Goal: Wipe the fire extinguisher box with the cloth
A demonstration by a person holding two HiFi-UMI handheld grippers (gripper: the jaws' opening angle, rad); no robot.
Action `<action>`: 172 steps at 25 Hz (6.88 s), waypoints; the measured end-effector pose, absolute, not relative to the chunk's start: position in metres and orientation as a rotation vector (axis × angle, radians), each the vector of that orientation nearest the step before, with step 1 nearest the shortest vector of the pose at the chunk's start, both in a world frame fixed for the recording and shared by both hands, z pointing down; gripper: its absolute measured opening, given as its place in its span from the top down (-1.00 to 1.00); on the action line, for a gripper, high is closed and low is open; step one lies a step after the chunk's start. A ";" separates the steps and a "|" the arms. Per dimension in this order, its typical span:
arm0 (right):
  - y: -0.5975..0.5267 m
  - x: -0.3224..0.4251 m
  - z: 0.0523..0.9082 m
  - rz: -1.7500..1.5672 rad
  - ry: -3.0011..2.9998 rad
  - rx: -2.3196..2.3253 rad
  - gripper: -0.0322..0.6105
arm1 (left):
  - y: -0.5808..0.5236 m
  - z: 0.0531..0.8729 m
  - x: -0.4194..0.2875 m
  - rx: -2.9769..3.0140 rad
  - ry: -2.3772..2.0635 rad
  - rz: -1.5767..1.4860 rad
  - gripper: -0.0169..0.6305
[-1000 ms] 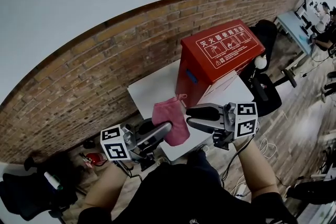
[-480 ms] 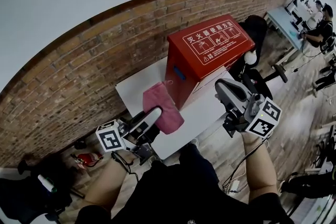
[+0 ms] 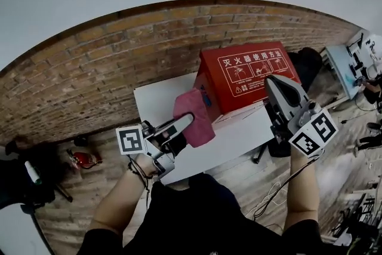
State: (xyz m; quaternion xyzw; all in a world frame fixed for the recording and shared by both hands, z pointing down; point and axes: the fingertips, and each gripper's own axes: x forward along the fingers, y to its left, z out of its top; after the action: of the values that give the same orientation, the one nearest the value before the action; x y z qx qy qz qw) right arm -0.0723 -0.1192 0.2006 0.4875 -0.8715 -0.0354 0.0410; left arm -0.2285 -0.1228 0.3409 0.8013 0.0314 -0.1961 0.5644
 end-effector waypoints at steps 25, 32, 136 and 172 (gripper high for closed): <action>-0.262 -0.099 0.292 -0.821 -2.007 0.848 0.84 | -0.223 0.361 -0.190 1.806 -0.085 -0.477 0.72; -0.260 -0.109 0.309 -0.894 -1.876 0.739 0.84 | -0.239 0.364 -0.175 1.794 0.015 -0.444 0.72; -0.258 -0.113 0.314 -0.873 -1.863 0.738 0.84 | -0.256 0.604 -0.162 1.766 -0.199 -0.289 0.72; -0.258 -0.112 0.315 -0.861 -1.866 0.743 0.84 | -0.258 0.697 -0.162 1.758 -0.364 -0.176 0.72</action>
State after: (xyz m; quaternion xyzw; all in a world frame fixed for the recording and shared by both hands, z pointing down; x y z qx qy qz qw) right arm -0.1117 -0.2577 0.3148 0.3019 -0.7581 -0.3497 0.4602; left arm -0.1618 -0.2577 0.6970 0.7645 -0.1582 -0.0766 0.6202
